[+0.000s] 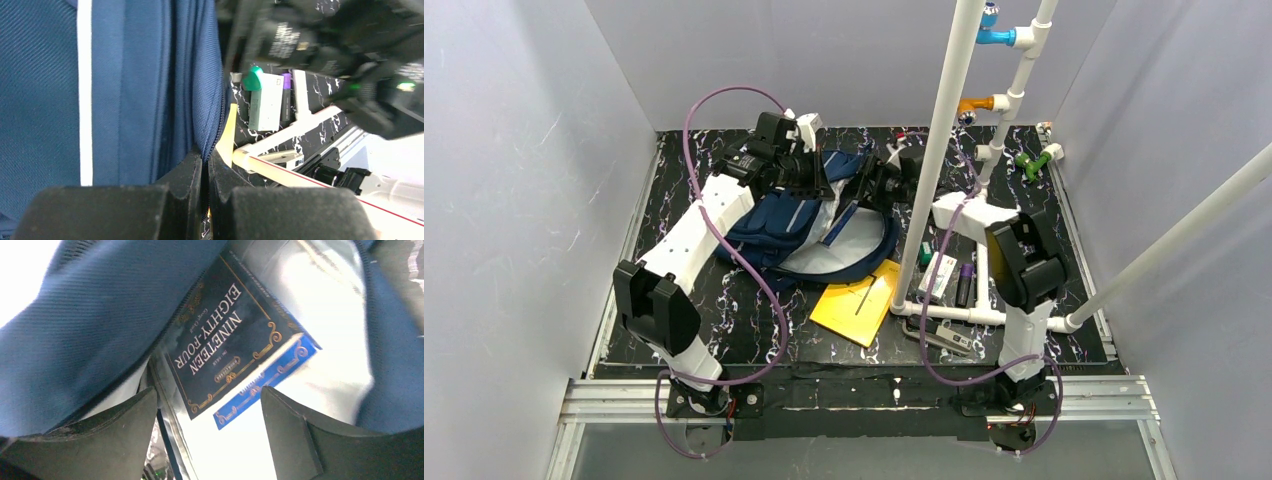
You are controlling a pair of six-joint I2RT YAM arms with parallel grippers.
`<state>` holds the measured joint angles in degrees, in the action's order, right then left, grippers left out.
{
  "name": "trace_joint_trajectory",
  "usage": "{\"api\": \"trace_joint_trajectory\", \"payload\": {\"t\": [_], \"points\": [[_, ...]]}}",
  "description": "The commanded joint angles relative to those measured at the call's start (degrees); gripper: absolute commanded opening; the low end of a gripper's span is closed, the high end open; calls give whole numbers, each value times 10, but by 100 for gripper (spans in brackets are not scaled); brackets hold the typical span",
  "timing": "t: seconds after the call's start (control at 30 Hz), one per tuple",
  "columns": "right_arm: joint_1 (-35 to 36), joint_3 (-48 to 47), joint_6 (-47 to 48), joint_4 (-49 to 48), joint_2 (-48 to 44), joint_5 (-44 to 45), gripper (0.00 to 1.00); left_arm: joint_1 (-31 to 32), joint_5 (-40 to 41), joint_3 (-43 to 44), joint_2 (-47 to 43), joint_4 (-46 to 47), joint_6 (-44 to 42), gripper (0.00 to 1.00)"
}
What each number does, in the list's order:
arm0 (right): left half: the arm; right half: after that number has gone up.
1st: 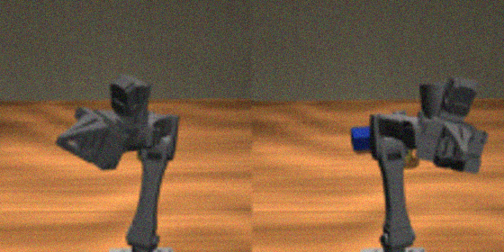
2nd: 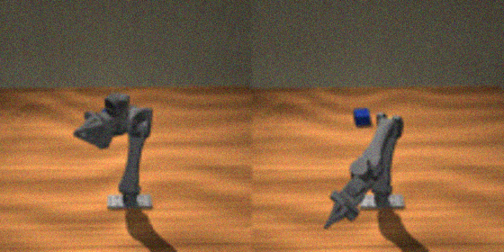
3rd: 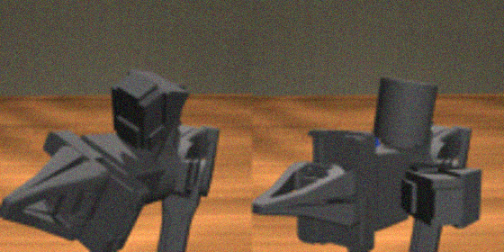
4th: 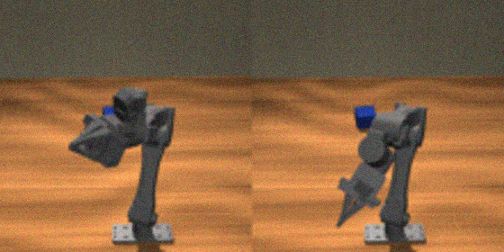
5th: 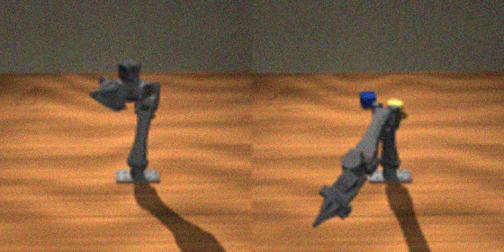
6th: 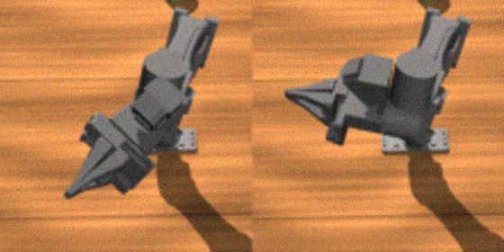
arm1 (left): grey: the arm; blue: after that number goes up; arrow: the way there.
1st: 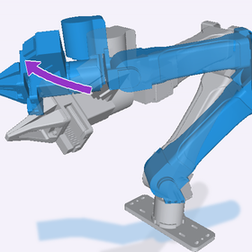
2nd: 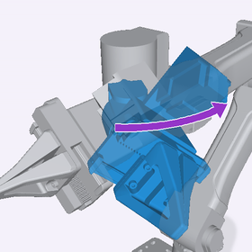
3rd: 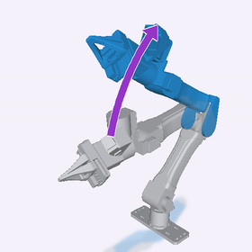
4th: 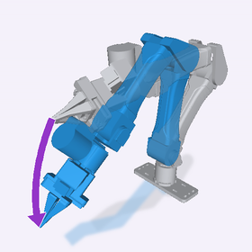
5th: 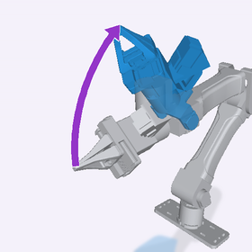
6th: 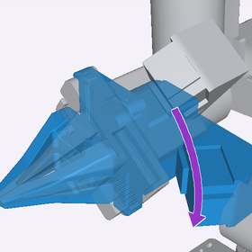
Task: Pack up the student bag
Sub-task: Place the book in the student bag.
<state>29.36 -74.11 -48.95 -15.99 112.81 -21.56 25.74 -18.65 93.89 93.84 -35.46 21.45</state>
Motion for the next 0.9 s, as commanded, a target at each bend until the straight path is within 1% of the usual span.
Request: {"api": "trace_joint_trajectory", "payload": {"t": [0.0, 0.03, 0.07, 0.13, 0.23, 0.37, 0.5, 0.57, 0.6, 0.63, 0.67, 0.73, 0.8, 0.87], "points": [[-34, -8, 120, 126, -73, -13, 85, -28, 35, -35, -37, 16, 17, 0], [-41, -2, 135, 143, -84, -20, 85, -39, 20, -42, -33, 24, 21, 0], [-48, 6, 149, 166, -99, -23, 85, -52, -12, -47, -26, 31, 26, 0], [-56, 31, 177, 185, -132, -16, 86, -73, -57, -48, -9, 38, 31, 0], [-69, 60, 210, 209, -159, -7, 90, -95, -88, -36, 12, 34, 27, 0], [-72, 58, 221, 235, -135, -33, 91, -124, -125, 5, 39, 21, 9, 0], [-61, 61, 198, 217, -114, -48, 92, -142, -165, 64, 76, -38, -14, 0], [-52, 60, 190, 212, -107, -48, 92, -142, -194, 46, 67, -34, -7, 5], [-48, 62, 182, 206, -101, -49, 93, -142, -211, 20, 54, -11, 4, 8], [-44, 66, 172, 197, -99, -50, 93, -142, -222, -9, 40, 17, 23, 13], [-41, 72, 161, 185, -95, -50, 93, -142, -226, -34, 26, 41, 38, 20], [-35, 85, 132, 167, -89, -39, 94, -142, -232, -61, 9, 57, 59, 33], [-32, 99, 96, 128, -81, -39, 94, -142, -243, -77, -3, 57, 71, 41], [-25, 112, 63, 98, -74, -41, 94, -142, -246, -101, -27, 58, 71, 47]]}}
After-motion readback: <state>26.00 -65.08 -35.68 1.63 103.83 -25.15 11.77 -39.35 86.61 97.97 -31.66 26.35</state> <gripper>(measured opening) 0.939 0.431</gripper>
